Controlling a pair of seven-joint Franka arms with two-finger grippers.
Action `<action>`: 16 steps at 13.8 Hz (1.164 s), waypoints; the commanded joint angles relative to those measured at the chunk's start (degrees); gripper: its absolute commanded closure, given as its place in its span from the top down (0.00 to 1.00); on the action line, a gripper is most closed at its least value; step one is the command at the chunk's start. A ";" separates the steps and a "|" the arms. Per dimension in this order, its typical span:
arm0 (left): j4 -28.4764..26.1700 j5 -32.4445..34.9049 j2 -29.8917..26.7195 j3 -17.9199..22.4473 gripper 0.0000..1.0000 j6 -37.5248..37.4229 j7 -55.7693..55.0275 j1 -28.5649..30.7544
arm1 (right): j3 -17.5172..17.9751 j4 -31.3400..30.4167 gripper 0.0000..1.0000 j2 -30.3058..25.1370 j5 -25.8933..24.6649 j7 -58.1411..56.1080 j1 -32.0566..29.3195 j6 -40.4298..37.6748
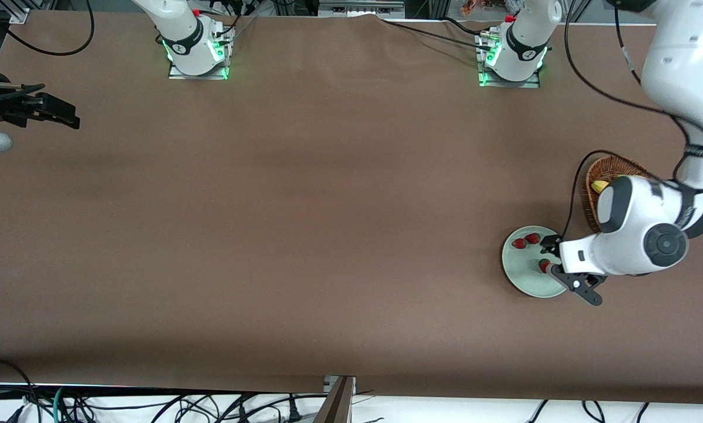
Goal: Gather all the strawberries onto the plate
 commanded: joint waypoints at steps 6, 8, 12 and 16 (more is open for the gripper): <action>15.30 -4.85 -13.34 -0.49 1.00 -31.89 -8.27 -2.06 | 0.69 1.54 1.00 0.86 0.86 0.18 -0.95 -0.65; 17.99 -5.29 -14.47 0.47 1.00 -33.97 -8.53 -2.24 | 0.69 1.63 1.00 0.77 0.95 0.45 -0.86 -0.65; 11.34 -11.85 -21.75 12.07 1.00 -29.33 -28.72 -12.78 | 0.69 1.63 1.00 0.86 0.95 0.27 -0.95 -0.65; -10.35 -13.99 -37.12 17.26 1.00 -18.08 -28.74 -15.50 | 0.69 1.63 1.00 0.86 0.86 0.18 -0.95 -0.65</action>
